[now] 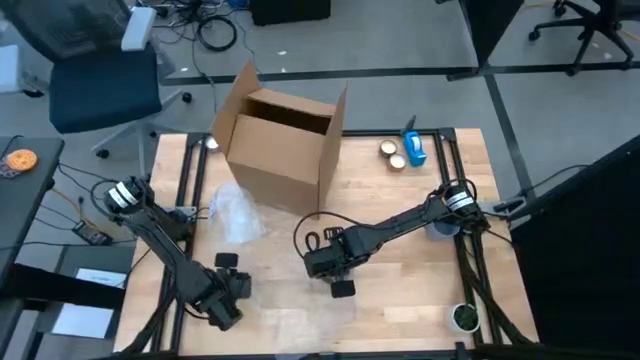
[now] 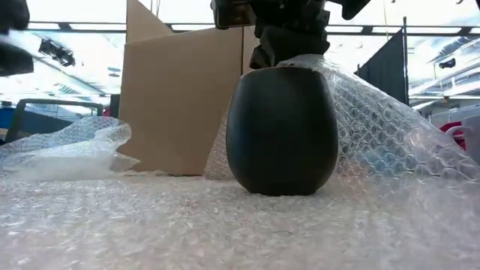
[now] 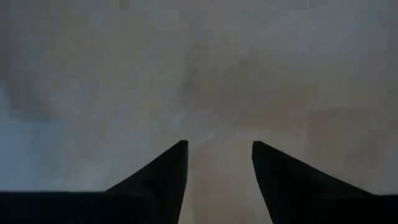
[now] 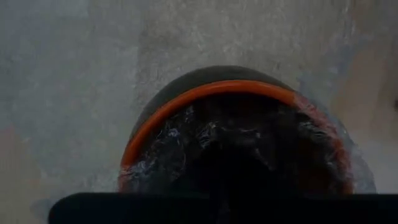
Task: Wrap mug
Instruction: Wrap the orange mug with bubble wrap
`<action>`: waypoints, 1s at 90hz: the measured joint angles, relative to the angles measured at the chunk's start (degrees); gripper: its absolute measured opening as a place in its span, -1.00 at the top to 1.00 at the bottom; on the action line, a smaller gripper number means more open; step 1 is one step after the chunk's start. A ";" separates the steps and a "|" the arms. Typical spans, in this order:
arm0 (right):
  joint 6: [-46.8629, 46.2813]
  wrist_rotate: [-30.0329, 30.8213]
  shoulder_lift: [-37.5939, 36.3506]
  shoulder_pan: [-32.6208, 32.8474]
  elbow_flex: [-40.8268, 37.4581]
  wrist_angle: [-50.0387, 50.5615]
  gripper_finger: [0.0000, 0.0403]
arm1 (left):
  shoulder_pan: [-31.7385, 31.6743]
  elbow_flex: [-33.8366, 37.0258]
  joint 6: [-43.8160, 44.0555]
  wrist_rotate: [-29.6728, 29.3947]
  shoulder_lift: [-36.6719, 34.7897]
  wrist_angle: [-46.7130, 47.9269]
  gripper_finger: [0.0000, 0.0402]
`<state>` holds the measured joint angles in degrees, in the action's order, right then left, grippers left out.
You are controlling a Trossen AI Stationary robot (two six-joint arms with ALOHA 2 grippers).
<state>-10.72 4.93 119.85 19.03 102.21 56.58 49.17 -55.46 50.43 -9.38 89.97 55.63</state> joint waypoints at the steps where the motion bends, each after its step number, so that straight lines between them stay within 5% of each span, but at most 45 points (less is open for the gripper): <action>1: 0.00 0.00 0.00 0.00 0.00 0.00 1.00 | -0.04 0.38 0.42 0.07 -0.17 -0.12 0.19; 34: 0.37 3.26 0.00 0.11 0.02 0.53 1.00 | -3.51 12.10 2.04 4.27 -1.95 -23.87 0.20; 54: 0.31 5.38 -0.08 0.76 2.21 3.95 1.00 | -3.74 13.28 -2.20 -2.54 -1.90 -25.52 0.23; 80: 0.96 9.17 -0.17 2.29 10.61 9.58 1.00 | -3.79 13.26 -6.29 -3.11 -1.70 -28.19 0.89; 90: 0.96 11.19 -0.18 2.91 13.57 10.60 1.00 | -3.75 13.34 -6.47 -4.02 -1.62 -29.77 0.97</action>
<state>-9.76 16.11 119.67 21.93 115.78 67.18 45.42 -42.12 43.96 -13.40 88.35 25.86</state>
